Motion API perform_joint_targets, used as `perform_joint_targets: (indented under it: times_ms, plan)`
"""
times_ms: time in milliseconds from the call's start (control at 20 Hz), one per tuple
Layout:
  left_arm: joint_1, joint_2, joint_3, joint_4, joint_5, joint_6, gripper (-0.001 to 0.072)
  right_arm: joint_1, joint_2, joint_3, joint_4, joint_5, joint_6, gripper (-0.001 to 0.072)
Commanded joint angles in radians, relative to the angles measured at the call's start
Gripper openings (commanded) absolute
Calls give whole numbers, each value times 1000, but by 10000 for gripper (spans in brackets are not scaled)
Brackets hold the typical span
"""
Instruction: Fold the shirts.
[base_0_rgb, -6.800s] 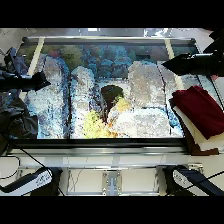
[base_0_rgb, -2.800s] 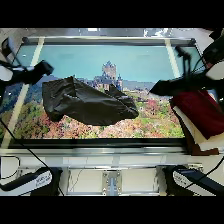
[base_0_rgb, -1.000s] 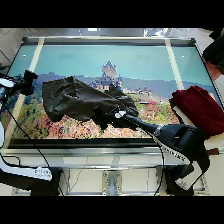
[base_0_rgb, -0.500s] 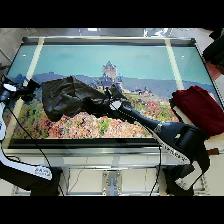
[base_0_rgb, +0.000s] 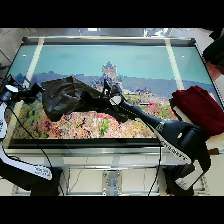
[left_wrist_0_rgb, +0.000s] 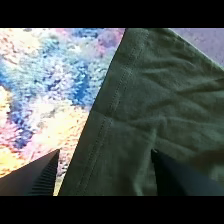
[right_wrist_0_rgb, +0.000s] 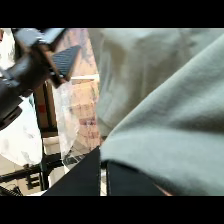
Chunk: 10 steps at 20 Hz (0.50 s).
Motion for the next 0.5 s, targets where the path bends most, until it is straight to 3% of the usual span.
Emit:
perform_joint_targets:
  times_ms: [0,50,200,250,450]
  plan:
    - [-15,-26,1,-3,-5,10,580,-1,4,40,-32,1,-1,13]
    - [-19,-28,1,-3,0,10,532,0,4,50,-34,0,-1,13]
    - [-23,-29,1,-3,16,10,78,0,5,84,-76,1,-1,13]
    - [-24,-29,1,-3,26,10,13,0,5,97,-93,1,-2,13]
    - [-24,9,3,-63,9,10,11,-27,30,181,-244,13,-20,12]
